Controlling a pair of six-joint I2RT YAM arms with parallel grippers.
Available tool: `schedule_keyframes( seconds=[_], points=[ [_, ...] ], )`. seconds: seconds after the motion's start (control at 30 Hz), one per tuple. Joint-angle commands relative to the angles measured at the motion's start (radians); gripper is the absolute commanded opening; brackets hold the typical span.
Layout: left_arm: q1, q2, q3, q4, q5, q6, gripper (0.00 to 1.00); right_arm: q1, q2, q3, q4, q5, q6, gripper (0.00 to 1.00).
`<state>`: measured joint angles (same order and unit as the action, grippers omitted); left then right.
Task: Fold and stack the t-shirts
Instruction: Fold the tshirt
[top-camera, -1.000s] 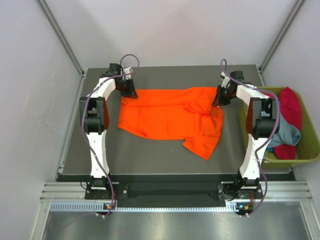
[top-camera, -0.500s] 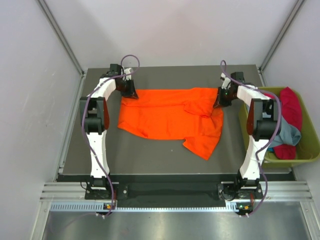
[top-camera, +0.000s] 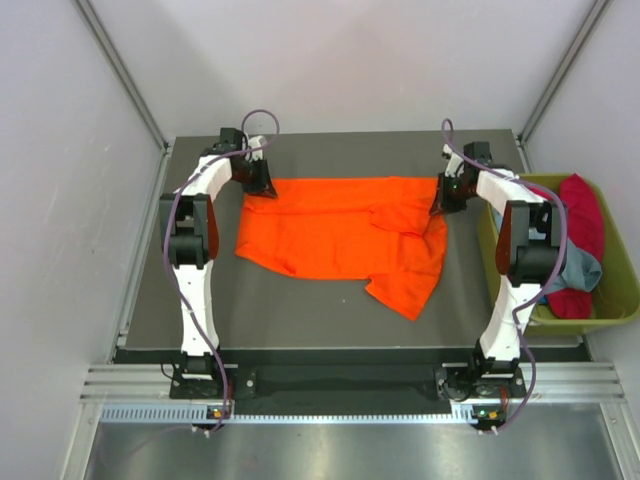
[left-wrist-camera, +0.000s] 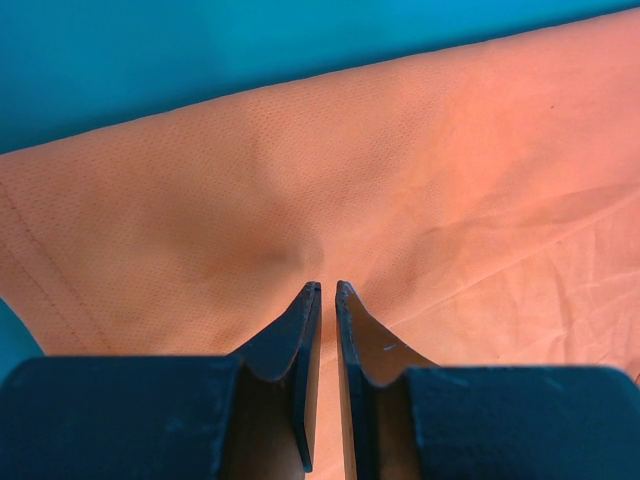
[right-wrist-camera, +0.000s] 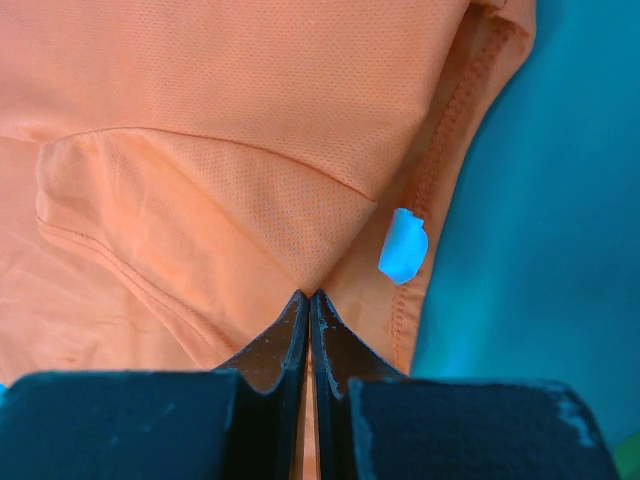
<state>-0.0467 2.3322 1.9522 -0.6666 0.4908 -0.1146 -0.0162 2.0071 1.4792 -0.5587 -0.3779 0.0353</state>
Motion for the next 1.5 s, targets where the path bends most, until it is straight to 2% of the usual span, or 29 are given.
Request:
schedule_keyframes(
  seconds=[0.0,0.13,0.17,0.23,0.27,0.3,0.37,0.6,0.87,1.2,1.47],
  points=[
    [-0.001,-0.01,0.014,0.01,0.023,-0.007,0.16,-0.014,-0.07,-0.008,-0.027,0.01,-0.021,0.0],
    [0.001,-0.011,0.017,0.009,0.025,-0.005,0.16,-0.014,-0.083,-0.029,-0.036,0.008,-0.025,0.0],
    [0.001,-0.013,0.017,0.009,0.026,-0.005,0.16,-0.014,-0.085,-0.043,-0.037,0.011,-0.025,0.04],
    [0.001,-0.008,0.019,0.01,0.026,-0.007,0.16,-0.013,-0.094,-0.053,-0.023,0.037,-0.014,0.28],
    [0.001,-0.01,0.02,0.01,0.026,-0.007,0.16,-0.013,-0.096,-0.043,-0.021,0.037,-0.014,0.47],
    [0.001,-0.011,0.02,0.009,0.025,-0.01,0.16,-0.011,-0.096,-0.03,-0.023,0.036,-0.02,0.53],
    [0.001,-0.017,0.024,0.012,0.014,-0.011,0.16,-0.011,-0.102,0.027,-0.026,0.03,-0.023,0.58],
    [0.001,-0.01,0.088,0.028,0.0,-0.003,0.2,-0.007,-0.054,0.23,-0.037,-0.036,0.028,0.59],
    [-0.002,0.055,0.096,0.032,-0.017,-0.002,0.2,0.009,0.143,0.355,0.017,-0.076,0.083,0.57],
    [-0.001,0.094,0.062,0.039,-0.081,-0.02,0.22,0.038,0.258,0.311,0.025,-0.061,0.14,0.58],
    [0.001,0.205,0.175,0.05,-0.162,-0.003,0.23,0.05,0.361,0.444,0.043,-0.016,0.141,0.59]
  ],
)
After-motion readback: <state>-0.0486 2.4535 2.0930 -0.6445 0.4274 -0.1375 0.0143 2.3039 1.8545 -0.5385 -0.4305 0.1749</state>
